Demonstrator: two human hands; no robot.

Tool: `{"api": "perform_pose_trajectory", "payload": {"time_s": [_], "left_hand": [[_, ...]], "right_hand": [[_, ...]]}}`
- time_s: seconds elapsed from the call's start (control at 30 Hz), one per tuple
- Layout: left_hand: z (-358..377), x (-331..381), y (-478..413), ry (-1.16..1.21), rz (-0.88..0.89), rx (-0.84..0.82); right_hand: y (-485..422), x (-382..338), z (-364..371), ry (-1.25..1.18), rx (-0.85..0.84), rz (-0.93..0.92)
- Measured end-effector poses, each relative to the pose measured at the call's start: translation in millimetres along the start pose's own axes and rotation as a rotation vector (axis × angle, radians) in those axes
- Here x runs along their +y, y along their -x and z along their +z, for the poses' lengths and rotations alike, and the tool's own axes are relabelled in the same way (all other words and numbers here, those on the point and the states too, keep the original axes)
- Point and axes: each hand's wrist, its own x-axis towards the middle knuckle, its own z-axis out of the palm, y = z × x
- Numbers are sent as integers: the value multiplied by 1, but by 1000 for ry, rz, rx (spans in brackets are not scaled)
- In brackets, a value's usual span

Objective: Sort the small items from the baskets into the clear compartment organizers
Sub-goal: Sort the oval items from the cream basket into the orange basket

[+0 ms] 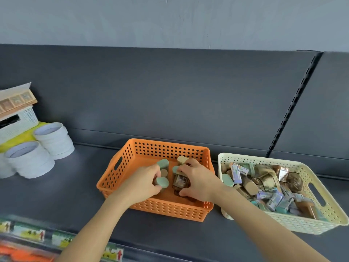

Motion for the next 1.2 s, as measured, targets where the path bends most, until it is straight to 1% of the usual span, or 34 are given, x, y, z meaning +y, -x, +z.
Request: {"api": "perform_pose_trajectory", "payload": {"time_s": [0.13, 0.23, 0.33, 0.47, 0.67, 0.77, 0.87, 1.03, 1.2], "left_hand": [[0, -1, -5, -20, 3, -75], [0, 0, -5, 46, 1, -76], [-4, 7, -2, 123, 36, -13], [-8, 27, 2, 117, 127, 77], [-2, 64, -6, 93, 221, 86], [7, 84, -13, 46, 265, 69], [16, 106, -20, 10, 326, 52], [28, 142, -33, 16, 399, -6], [43, 165, -49, -1, 438, -83]], "right_hand": [[-4, 0, 4, 133, -24, -3], [-1, 1, 5, 204, -33, -9], [8, 3, -1, 122, -11, -6], [28, 14, -18, -15, 100, 24], [72, 52, -34, -55, 225, 193], [93, 72, -38, -72, 262, 263], [110, 94, -41, -78, 272, 324], [131, 125, -48, -88, 288, 421], [140, 152, -53, -56, 251, 487]]}}
